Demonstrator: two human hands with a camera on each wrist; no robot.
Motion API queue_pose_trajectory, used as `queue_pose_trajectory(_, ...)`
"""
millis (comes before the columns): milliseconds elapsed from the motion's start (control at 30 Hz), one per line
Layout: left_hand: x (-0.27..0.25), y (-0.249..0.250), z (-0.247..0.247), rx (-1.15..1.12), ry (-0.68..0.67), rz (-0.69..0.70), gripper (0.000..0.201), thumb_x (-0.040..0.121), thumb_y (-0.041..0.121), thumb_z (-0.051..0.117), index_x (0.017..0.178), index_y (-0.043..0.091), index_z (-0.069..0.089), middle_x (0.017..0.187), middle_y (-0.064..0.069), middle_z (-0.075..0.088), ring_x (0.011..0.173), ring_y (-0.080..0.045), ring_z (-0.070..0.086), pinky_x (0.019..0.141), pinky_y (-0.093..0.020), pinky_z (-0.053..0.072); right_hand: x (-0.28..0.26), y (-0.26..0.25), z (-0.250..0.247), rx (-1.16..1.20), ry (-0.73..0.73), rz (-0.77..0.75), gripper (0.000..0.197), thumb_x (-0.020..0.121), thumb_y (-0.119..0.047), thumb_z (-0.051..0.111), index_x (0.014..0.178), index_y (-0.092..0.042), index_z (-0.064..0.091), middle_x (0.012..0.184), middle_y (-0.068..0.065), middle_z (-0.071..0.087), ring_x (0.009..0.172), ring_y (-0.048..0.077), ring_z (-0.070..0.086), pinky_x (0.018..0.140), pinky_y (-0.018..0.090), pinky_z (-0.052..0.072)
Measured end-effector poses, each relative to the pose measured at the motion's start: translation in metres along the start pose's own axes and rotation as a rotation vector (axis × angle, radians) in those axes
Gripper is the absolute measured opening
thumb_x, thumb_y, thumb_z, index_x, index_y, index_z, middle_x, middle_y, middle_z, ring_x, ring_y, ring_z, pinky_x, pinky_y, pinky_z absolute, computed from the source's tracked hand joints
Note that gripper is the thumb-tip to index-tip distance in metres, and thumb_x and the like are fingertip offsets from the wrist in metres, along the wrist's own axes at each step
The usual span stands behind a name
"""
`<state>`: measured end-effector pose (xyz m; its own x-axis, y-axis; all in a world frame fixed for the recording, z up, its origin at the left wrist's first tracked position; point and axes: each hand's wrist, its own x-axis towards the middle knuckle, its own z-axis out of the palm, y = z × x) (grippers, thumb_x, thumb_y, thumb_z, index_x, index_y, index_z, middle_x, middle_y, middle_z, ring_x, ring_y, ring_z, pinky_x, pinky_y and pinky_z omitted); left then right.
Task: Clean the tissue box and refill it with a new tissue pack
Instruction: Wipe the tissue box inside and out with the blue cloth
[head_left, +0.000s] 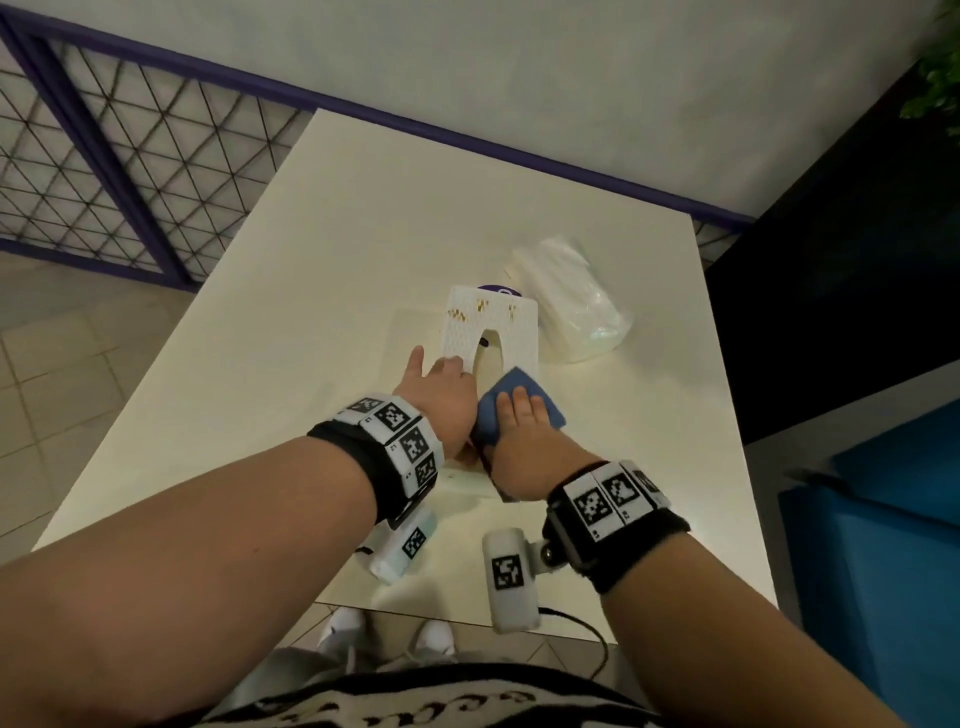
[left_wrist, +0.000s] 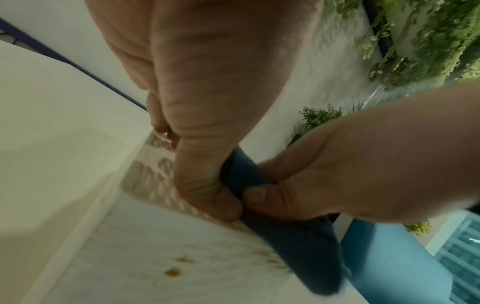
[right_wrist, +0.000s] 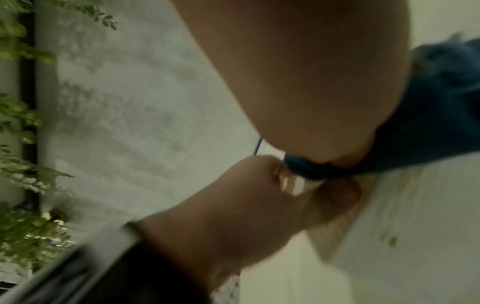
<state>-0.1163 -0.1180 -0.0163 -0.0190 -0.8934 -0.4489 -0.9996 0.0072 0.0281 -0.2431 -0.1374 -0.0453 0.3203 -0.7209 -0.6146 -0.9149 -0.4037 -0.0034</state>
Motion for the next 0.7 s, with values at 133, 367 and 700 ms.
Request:
queue_pose_trajectory(133,-0.005,0.001,-0.003,0.016,-0.016,0.002,0.097,0.075,0.062,0.064,0.143,0.004,0.026,0.148,-0.012,0.027,0.142,-0.025,0.019,0.116,-0.057,0.002,0.041,0.009,-0.054,0.032,0.046,0.006,0.074,0.1,-0.037,0.037,0.152,-0.012,-0.01,0.161,0.007,-0.014,0.149,0.03,-0.01,0.119,0.042,0.005)
queue_pose_trajectory(367,-0.008,-0.001,-0.004,0.001,-0.018,-0.005,0.107,0.074,0.066,0.063,0.146,0.0,0.017,0.149,-0.012,0.024,0.141,-0.022,0.022,0.117,-0.055,0.006,0.014,0.006,-0.05,-0.065,0.075,-0.085,0.07,0.101,-0.034,0.035,0.152,-0.007,-0.005,0.161,0.011,-0.008,0.149,0.03,-0.006,0.119,0.038,0.005)
queue_pose_trajectory(700,-0.017,-0.012,-0.016,0.157,-0.068,0.174,0.114,0.067,0.055,0.076,0.147,0.0,0.017,0.157,-0.014,0.01,0.145,-0.024,0.014,0.118,-0.048,0.005,-0.07,0.044,-0.058,0.4,0.158,-0.21,0.016,0.078,-0.021,0.072,0.094,-0.018,0.073,0.084,0.002,0.068,0.079,0.017,0.061,0.067,0.024,0.041)
